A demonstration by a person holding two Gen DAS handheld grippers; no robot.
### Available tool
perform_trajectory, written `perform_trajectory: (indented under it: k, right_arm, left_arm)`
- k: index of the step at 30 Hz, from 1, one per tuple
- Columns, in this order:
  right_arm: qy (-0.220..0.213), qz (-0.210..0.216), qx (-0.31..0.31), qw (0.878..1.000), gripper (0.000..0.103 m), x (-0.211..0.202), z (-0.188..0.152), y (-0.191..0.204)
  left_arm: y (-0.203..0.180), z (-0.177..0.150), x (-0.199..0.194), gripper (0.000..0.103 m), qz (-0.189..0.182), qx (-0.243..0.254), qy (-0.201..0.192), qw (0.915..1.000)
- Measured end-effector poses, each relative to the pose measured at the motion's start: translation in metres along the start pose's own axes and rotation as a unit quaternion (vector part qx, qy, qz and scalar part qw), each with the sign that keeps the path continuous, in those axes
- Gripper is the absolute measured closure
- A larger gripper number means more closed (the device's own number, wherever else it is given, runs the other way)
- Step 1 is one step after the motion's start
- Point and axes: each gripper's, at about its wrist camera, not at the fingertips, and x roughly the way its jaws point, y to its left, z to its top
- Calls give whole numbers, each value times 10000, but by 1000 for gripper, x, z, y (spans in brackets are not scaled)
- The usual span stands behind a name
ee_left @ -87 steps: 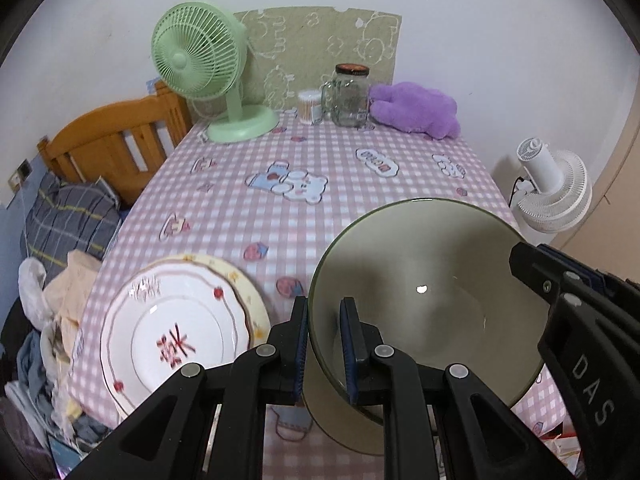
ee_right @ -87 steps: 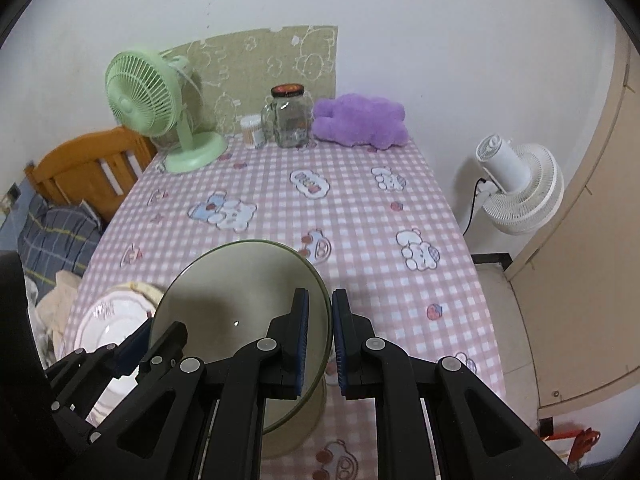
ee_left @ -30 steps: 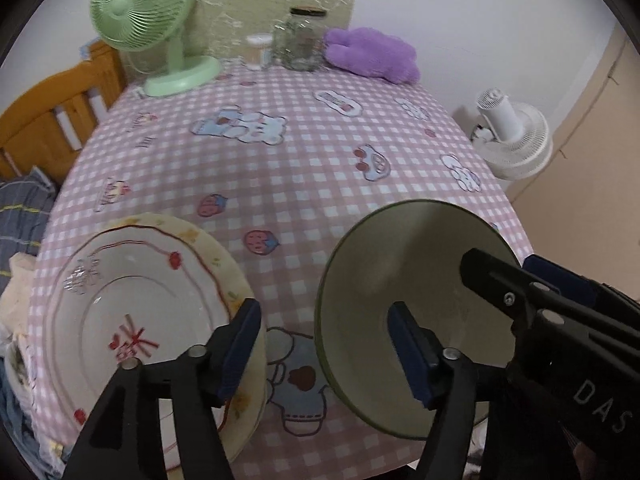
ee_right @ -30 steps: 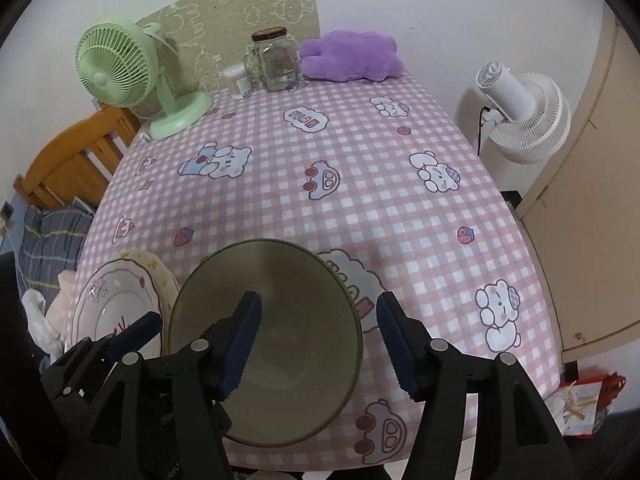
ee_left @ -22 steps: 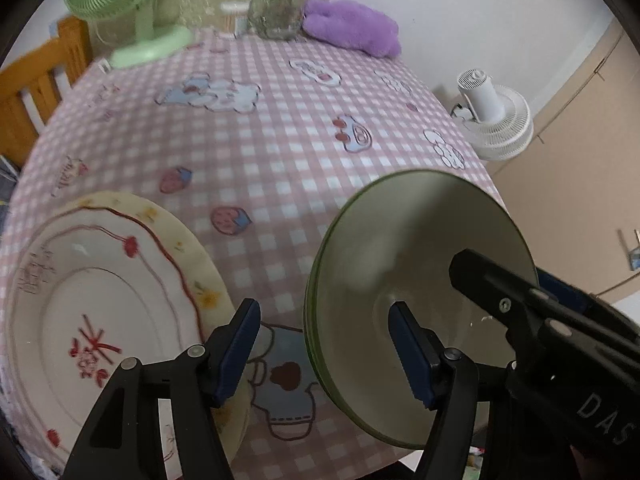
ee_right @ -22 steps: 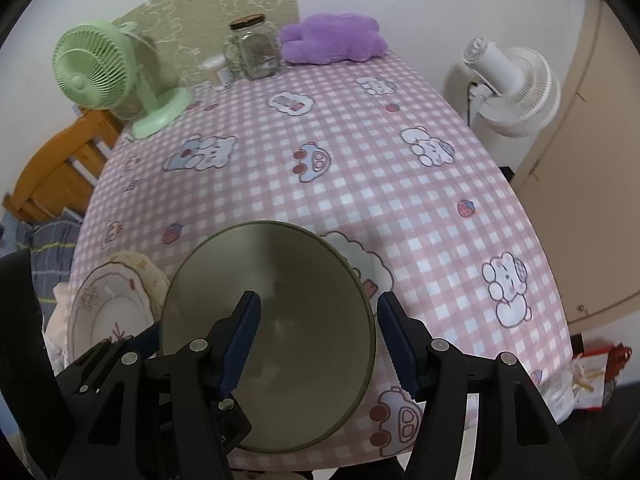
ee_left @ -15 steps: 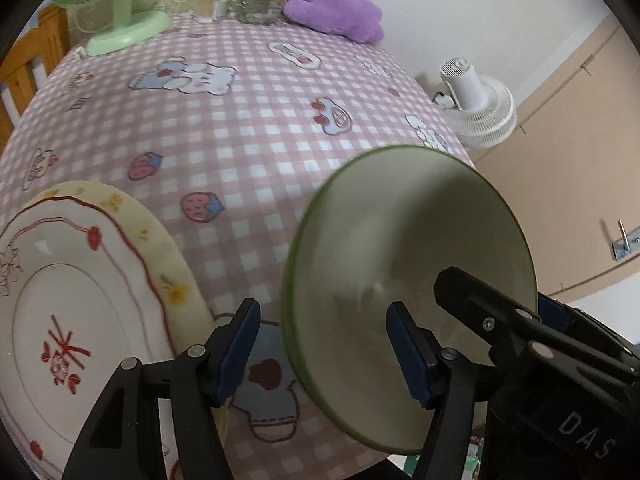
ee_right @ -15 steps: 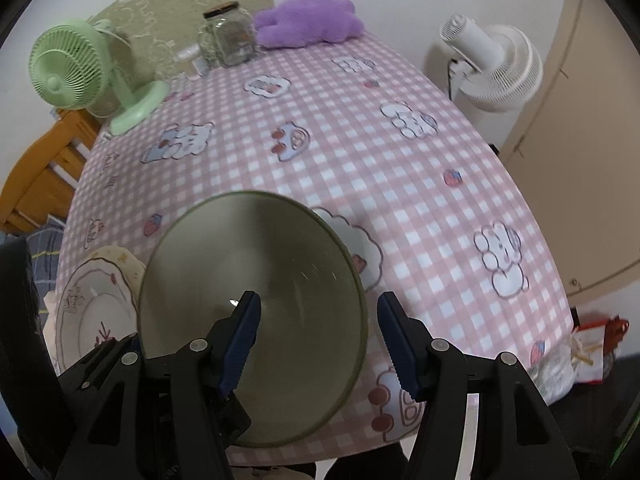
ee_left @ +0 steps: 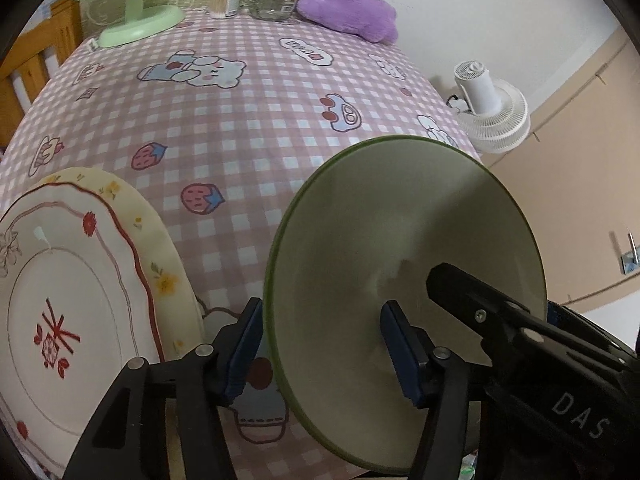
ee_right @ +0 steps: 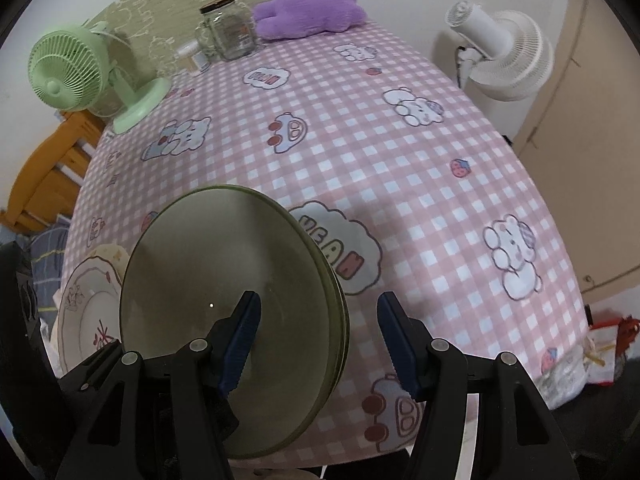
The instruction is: Organize plates and bowls
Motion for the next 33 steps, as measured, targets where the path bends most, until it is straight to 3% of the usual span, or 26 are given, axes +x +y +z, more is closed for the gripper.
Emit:
perform_trajectory:
  k: [11,15,33]
  right_arm:
    - [217,1056,-193,9940,40,23,7,-15]
    - [391,1503,-195,9877,53,31,10,-17]
    - [700,1465,-520,9854,57,40,16,-15]
  left_arm:
    - [-10,-7,-3,47,499,-251,-306,9980]
    - [-16,-9,-4,47,647,-105,-462,9968]
    - [-26,-12,-7,50,812,-243,-523,9950]
